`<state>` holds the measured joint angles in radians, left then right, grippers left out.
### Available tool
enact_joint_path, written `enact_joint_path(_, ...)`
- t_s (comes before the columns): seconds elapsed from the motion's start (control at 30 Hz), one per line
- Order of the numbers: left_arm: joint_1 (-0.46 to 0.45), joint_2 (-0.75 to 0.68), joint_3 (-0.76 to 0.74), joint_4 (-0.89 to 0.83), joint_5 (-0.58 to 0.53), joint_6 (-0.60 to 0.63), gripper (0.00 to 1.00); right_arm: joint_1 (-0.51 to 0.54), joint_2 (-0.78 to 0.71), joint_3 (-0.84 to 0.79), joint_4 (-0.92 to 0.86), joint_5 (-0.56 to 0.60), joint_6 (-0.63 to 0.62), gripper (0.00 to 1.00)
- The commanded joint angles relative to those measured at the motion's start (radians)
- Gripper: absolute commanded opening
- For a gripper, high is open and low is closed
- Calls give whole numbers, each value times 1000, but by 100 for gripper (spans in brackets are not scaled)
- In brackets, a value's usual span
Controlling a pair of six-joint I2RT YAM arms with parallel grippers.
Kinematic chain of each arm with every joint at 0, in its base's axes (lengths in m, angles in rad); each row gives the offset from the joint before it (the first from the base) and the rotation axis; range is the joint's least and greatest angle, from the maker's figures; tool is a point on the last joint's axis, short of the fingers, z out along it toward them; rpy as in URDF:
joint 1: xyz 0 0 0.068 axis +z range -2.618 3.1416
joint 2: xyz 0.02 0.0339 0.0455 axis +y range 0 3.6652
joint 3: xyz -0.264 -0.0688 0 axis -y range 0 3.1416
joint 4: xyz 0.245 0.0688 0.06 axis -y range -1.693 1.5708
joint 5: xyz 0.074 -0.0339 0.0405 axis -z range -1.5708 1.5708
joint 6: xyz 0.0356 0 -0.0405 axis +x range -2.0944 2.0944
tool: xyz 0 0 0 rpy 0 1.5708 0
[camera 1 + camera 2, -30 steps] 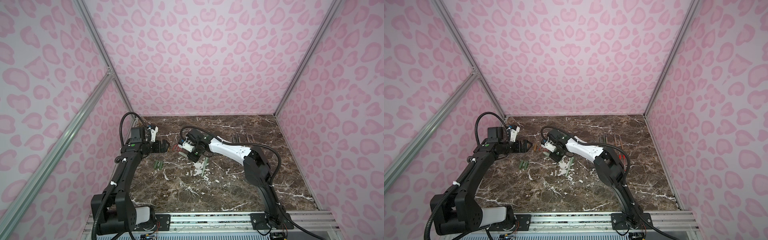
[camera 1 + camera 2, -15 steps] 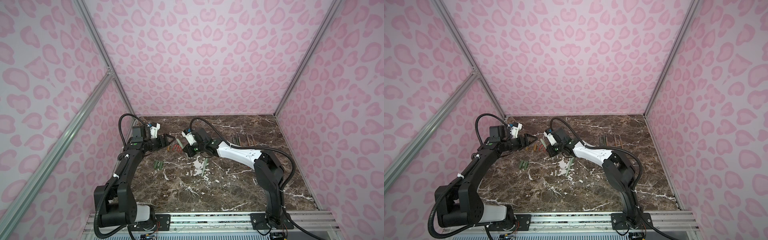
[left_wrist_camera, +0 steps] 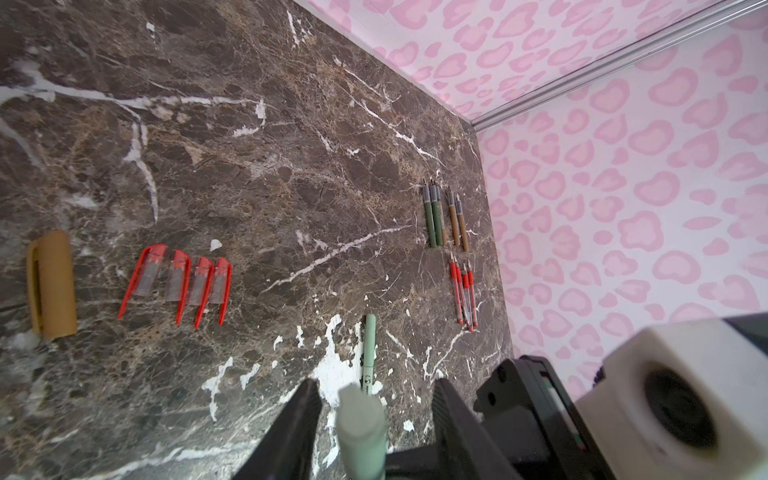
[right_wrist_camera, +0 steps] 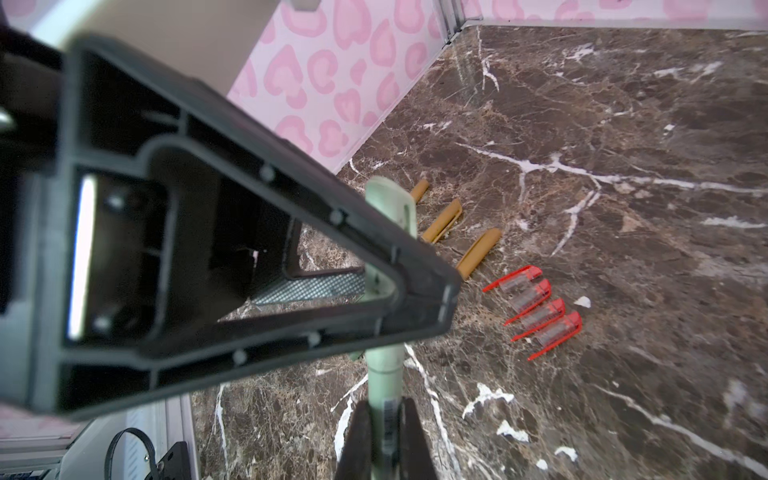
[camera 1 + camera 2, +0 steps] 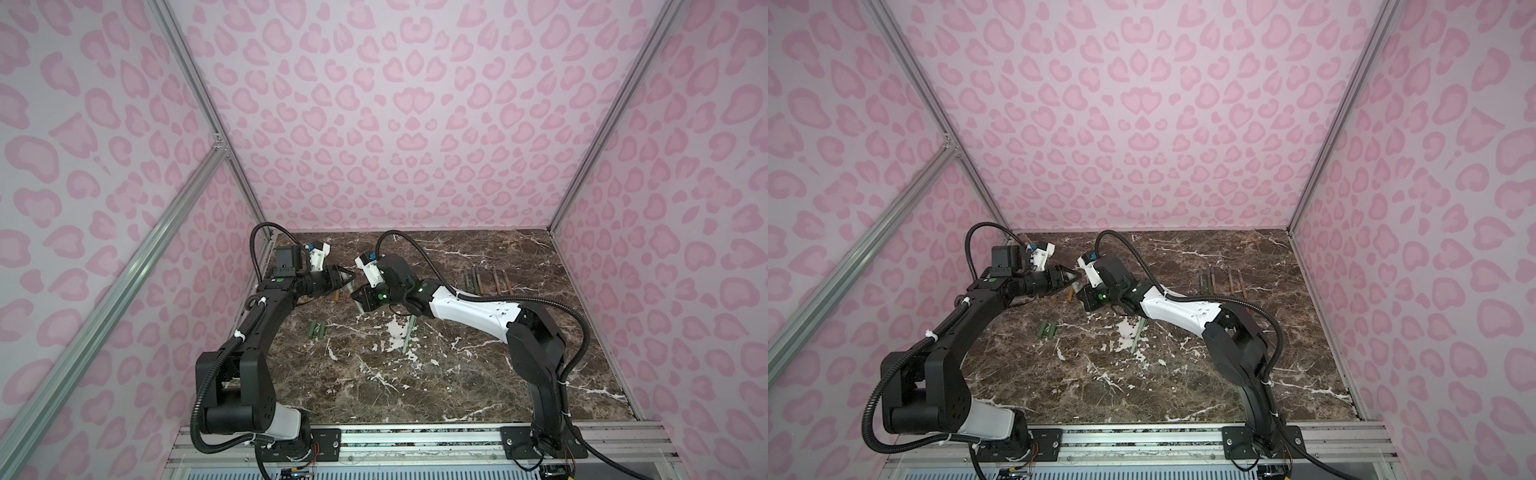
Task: Open the pen caps
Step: 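Close the left gripper on the pale-green marker's cap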
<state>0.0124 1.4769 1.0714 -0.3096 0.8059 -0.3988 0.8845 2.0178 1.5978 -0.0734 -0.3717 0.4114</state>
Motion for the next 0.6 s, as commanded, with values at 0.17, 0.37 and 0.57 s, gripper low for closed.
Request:
enact_joint_path(0.17,-6,17,33,-1,-13,20,4,8,16,4,21,-15,7,2)
enact_joint_path(0.37,-5,6,30,-3,-10,23,4,9,32,21,9,-19,9,18)
enact_joint_path(0.57,-5,3,30,-3,-8,23,4,8,59,43,-2,-34,9,16)
